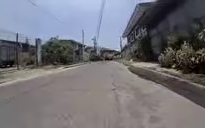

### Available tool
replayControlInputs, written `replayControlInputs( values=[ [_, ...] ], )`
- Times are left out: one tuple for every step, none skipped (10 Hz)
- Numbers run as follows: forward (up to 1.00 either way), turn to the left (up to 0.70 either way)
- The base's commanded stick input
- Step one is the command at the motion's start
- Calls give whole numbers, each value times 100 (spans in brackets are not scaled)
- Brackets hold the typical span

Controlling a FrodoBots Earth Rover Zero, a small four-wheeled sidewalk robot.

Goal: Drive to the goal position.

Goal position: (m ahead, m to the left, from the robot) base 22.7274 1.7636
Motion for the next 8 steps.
replayControlInputs(
  values=[
    [100,-39],
    [100,-39],
    [100,-40],
    [100,-40],
    [100,-37],
    [100,-27],
    [100,-3],
    [100,-2]
  ],
)
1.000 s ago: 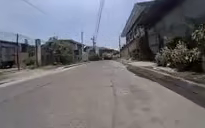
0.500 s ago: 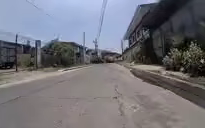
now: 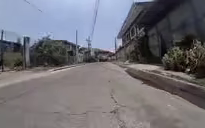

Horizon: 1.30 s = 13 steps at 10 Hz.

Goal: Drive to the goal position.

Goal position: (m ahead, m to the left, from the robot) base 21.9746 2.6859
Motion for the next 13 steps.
replayControlInputs(
  values=[
    [100,-2],
    [100,-2],
    [100,-2],
    [100,-2],
    [100,-2],
    [100,-3],
    [100,-2],
    [100,-2],
    [100,-2],
    [100,-3],
    [100,-2],
    [100,-2],
    [100,-3]
  ],
)
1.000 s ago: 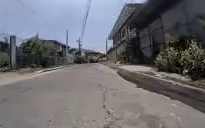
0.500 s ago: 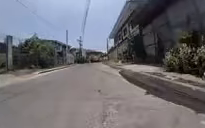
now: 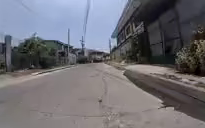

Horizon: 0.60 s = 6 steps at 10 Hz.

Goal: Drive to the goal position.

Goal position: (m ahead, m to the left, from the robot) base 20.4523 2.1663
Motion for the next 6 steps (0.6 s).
replayControlInputs(
  values=[
    [100,-2],
    [100,-3],
    [100,-2],
    [100,-2],
    [100,-2],
    [100,-2]
  ],
)
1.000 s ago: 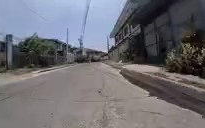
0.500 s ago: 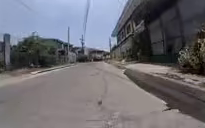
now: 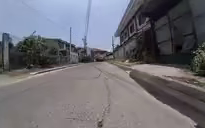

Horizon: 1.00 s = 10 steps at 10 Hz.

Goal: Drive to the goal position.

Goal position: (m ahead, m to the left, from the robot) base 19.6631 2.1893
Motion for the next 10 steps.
replayControlInputs(
  values=[
    [100,-3],
    [100,-5],
    [100,-26],
    [100,-38],
    [100,-35],
    [100,-29],
    [100,-3],
    [100,-1],
    [100,0],
    [100,0]
  ],
)
